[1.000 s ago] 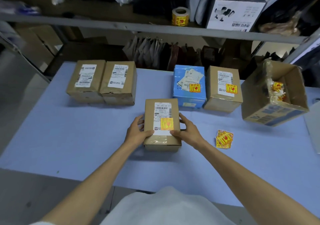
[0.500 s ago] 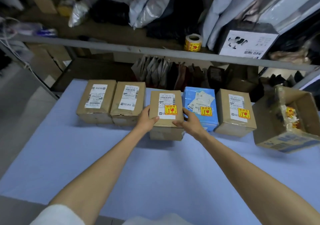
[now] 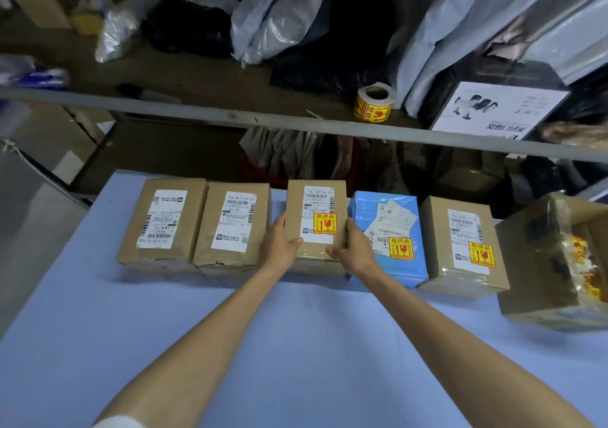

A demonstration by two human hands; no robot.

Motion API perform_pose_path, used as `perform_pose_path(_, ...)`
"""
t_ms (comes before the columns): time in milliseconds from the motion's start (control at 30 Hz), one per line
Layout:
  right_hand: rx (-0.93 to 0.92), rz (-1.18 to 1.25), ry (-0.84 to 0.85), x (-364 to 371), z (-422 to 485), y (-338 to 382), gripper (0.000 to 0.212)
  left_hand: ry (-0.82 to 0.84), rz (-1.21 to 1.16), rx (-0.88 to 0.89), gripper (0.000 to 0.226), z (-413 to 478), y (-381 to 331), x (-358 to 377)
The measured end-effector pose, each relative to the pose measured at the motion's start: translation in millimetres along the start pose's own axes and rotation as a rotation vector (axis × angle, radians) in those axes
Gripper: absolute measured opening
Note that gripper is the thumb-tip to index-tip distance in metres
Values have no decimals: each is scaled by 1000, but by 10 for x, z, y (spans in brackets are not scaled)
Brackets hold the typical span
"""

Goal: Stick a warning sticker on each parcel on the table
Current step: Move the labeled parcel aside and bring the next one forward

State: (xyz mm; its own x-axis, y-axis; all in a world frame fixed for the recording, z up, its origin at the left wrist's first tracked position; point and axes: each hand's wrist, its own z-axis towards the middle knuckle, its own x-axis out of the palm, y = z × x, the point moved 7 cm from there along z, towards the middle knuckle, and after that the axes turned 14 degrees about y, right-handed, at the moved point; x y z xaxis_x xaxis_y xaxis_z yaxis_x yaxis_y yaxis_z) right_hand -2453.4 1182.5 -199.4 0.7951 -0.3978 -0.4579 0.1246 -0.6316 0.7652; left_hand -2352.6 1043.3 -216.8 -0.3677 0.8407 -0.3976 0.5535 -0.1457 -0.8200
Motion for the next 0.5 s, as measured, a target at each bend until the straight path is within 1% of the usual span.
perform_pose_path(133, 37, -5, -35, -29, 44, -32, 46, 1, 10, 2, 68, 35, 0, 33)
perform_pose_path(200, 39, -37, -88, -48, 17, -8, 52, -4, 34, 17, 68, 16, -20, 5)
perform_pose_path(267, 20, -140, -184, -55, -40, 83, 60, -43, 30, 74, 61, -42, -70, -105)
perform_pose_path(333, -46, -245, -224, 29, -100, 277, 63, -137, 5, 152, 48, -145, -144, -343)
perform_pose_path(400, -151, -282, -172, 220, -120, 536, 59, -264, 45, 173, 42, -229, -160, -673)
perform_pose_path(467, -228, -252, -82, 461, -95, 755, 48, -331, 121, 95, 41, -278, -76, -987)
perform_pose_path(500, -239, -238, -38, 577, -72, 839, 44, -333, 156, 32, 41, -288, -2, -1117)
